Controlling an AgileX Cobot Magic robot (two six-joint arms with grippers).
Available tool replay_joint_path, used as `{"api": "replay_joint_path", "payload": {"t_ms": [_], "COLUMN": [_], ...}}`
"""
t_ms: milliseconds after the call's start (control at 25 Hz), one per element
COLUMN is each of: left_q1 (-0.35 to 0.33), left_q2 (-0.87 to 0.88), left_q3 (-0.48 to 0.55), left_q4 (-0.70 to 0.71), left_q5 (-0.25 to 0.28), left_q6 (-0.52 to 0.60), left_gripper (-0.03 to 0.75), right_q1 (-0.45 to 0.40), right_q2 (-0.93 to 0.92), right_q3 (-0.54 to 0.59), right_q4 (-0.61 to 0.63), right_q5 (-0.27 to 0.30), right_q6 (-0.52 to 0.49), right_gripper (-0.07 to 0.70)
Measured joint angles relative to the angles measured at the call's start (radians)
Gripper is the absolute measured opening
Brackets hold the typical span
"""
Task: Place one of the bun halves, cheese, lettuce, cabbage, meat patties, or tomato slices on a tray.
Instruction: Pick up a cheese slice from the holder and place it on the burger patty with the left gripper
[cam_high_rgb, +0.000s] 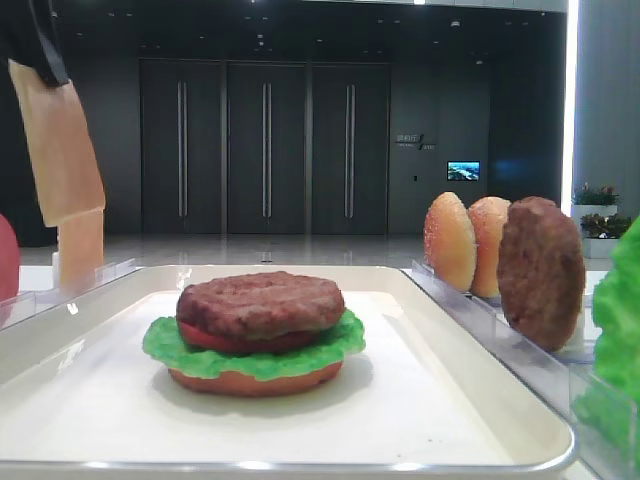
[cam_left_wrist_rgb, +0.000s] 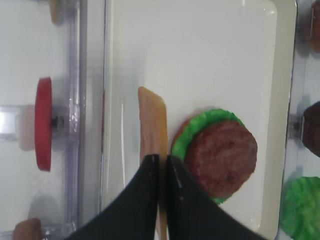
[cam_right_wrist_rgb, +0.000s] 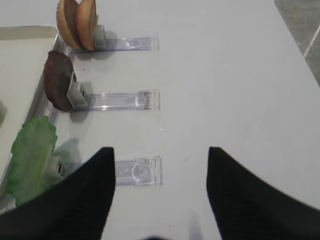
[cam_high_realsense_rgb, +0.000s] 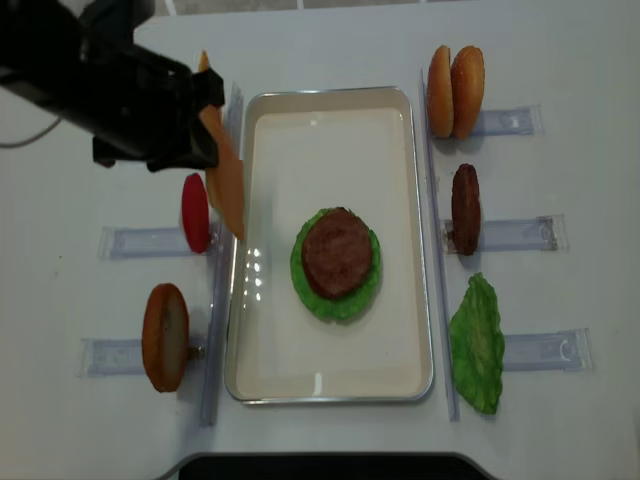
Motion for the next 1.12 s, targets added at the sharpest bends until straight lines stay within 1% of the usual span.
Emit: {"api": "replay_joint_path", "payload": {"t_ms": [80,160,200,240,360,440,480,600,720,880,1000,1120], "left_q1": [0.000,0.000,0.000,0.000,0.000,0.000,0.000,0.000,0.000,0.000,0.000,0.000], "left_q2": [-0.038,-0.053,-0.054,-0.054,-0.054,-0.052,-0.046,-0.009,0.059,0.138,0.178,0.197], "left_q3": [0.054,0.088,0.102,0.113,0.147,0.162,0.170,0.193,0.203,0.205,0.205,0.205], "left_q4": [-0.034,-0.093,-0.144,-0.200,-0.427,-0.574,-0.634,-0.780,-0.916,-1.054,-1.084,-1.088], "left_q5": [-0.021,-0.033,-0.046,-0.062,-0.103,-0.117,-0.121,-0.131,-0.123,-0.076,-0.049,-0.023], "left_q6": [0.026,0.095,0.136,0.193,0.392,0.527,0.575,0.738,0.883,1.023,1.068,1.086], "left_gripper": [0.017,0.017,0.017,0.017,0.017,0.017,0.017,0.017,0.017,0.017,0.017,0.017], "right_q1": [0.000,0.000,0.000,0.000,0.000,0.000,0.000,0.000,0.000,0.000,0.000,0.000], "right_q2": [0.000,0.000,0.000,0.000,0.000,0.000,0.000,0.000,0.000,0.000,0.000,0.000], "right_q3": [0.000,0.000,0.000,0.000,0.000,0.000,0.000,0.000,0.000,0.000,0.000,0.000], "right_q4": [0.000,0.000,0.000,0.000,0.000,0.000,0.000,0.000,0.000,0.000,0.000,0.000], "right_q5": [0.000,0.000,0.000,0.000,0.000,0.000,0.000,0.000,0.000,0.000,0.000,0.000], "right_q6": [0.000,0.000,0.000,0.000,0.000,0.000,0.000,0.000,0.000,0.000,0.000,0.000], "right_gripper": [0.391,0.391,0.391,0.391,0.391,0.391,0.391,0.391,0.391,0.391,0.391,0.391]}}
